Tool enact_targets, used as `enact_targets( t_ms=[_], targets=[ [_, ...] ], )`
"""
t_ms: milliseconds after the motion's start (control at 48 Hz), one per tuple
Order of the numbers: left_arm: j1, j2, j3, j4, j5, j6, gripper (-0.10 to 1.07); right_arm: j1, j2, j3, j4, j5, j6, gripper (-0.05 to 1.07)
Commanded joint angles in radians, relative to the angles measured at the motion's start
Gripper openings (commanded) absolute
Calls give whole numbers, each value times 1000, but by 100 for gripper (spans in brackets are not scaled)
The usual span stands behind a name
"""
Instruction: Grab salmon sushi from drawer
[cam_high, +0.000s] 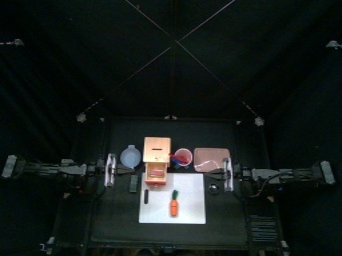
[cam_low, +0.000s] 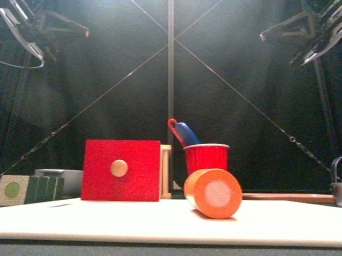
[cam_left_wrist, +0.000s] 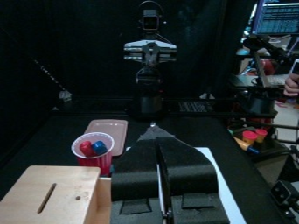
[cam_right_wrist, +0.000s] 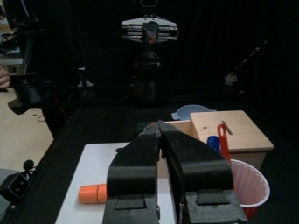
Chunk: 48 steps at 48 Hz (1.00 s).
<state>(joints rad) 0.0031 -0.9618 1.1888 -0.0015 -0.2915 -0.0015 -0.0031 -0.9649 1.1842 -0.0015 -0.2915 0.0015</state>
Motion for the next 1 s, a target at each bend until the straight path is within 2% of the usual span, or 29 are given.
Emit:
enact_targets(
  t_ms=[0,167,271,354,479,583,771,979],
  targets=[
    [28,35,8,0,12,5,11,-11,37,-25,-5,-2,-8,4],
    [34,49,3,2,25,6,11,-49,169,-74,-31,0,11,4],
    [34,52,2,3,26,6,11,-55,258,-140,-23,11,18,4],
    [37,52,3,3,25,6,11,-57,337,-225,6,63,29,4],
    [51,52,6,5,32,8,11,-57,442,-362,74,224,41,4],
    [77,52,2,21,64,9,11,-66,541,-494,135,420,41,4],
    [140,49,-18,87,152,9,11,-87,735,-713,163,716,40,4],
    [153,46,-15,101,164,8,11,-92,928,-904,109,848,35,4]
  ],
)
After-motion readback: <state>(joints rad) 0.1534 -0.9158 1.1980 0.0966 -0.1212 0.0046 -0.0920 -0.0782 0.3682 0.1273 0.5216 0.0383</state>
